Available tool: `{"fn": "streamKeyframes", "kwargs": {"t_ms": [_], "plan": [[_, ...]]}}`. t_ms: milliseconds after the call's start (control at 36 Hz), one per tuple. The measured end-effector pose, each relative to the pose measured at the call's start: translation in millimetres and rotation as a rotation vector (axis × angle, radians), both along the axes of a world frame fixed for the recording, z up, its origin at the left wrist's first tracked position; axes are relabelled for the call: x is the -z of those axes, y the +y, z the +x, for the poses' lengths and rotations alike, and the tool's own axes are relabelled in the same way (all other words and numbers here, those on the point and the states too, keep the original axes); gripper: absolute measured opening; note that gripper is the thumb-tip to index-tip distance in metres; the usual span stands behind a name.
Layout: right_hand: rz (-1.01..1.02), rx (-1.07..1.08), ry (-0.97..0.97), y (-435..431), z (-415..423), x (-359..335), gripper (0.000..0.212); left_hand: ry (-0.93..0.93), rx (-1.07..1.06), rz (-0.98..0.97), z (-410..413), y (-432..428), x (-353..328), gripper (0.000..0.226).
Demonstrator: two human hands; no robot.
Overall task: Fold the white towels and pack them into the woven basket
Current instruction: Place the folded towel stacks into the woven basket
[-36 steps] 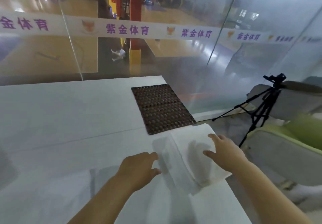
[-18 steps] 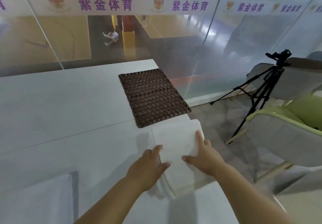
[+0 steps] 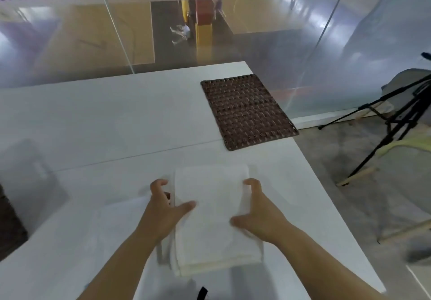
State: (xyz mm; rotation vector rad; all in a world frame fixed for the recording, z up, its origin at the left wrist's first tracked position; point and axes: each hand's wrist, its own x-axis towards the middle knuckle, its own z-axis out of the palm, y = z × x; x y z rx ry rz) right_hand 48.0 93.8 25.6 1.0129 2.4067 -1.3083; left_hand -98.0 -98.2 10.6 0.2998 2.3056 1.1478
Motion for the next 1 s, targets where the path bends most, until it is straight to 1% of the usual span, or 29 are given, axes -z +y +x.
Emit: {"fn": "streamKeyframes", "kwargs": {"t_ms": [56, 111, 167, 222, 250, 306, 361, 417, 500, 556, 611, 750, 833, 944, 1000], "plan": [[0.010, 0.006, 0.015, -7.4, -6.6, -0.9, 0.098, -0.007, -0.021, 0.038, -13.0, -1.8, -1.1, 0.100], [0.028, 0.001, 0.024, -12.1, -11.7, -0.5, 0.112, -0.008, 0.031, 0.045, -27.1, 2.6, -2.8, 0.114], [0.041, 0.003, 0.021, -14.0, -14.7, 0.2, 0.124, -0.034, 0.129, -0.001, -39.7, 9.4, -4.6, 0.123], [0.032, 0.020, 0.016, -13.7, -16.3, 1.6, 0.126, -0.070, 0.220, -0.082, -48.7, 14.9, -4.7, 0.125], [0.020, 0.034, 0.012, -13.2, -16.3, 2.7, 0.122, -0.086, 0.256, -0.124, -51.5, 16.2, -3.8, 0.124], [0.001, 0.056, 0.003, -11.9, -16.1, 5.1, 0.100, -0.087, 0.317, -0.200, -53.6, 17.2, -2.1, 0.117], [-0.007, 0.042, -0.002, -11.3, -15.0, 7.0, 0.079, -0.045, 0.355, -0.232, -54.1, 16.7, -1.8, 0.099], [0.014, -0.009, -0.004, -10.7, -14.4, 10.4, 0.066, -0.001, 0.377, -0.246, -53.8, 15.6, -5.4, 0.080], [0.010, -0.025, 0.017, -11.9, -11.9, 14.4, 0.058, 0.054, 0.431, -0.287, -52.3, 12.8, -9.9, 0.064], [-0.002, -0.017, 0.055, -12.4, -8.4, 18.6, 0.053, 0.065, 0.466, -0.263, -50.7, 10.0, -13.2, 0.056], [-0.012, 0.001, 0.091, -14.2, -3.8, 21.2, 0.053, 0.050, 0.504, -0.202, -49.5, 5.5, -18.8, 0.054], [-0.040, 0.069, 0.158, -18.4, 7.2, 25.3, 0.059, -0.079, 0.542, -0.042, -44.8, -10.8, -35.3, 0.064], [-0.097, 0.122, 0.220, -20.4, 11.8, 28.9, 0.065, -0.064, 0.562, 0.003, -36.8, -15.7, -37.2, 0.064], [-0.159, 0.160, 0.289, -18.4, 16.2, 30.7, 0.084, -0.024, 0.600, 0.017, -26.2, -20.6, -36.4, 0.063], [-0.183, 0.140, 0.318, -16.7, 18.1, 29.8, 0.091, -0.020, 0.582, 0.032, -22.9, -21.8, -36.1, 0.063]]}}
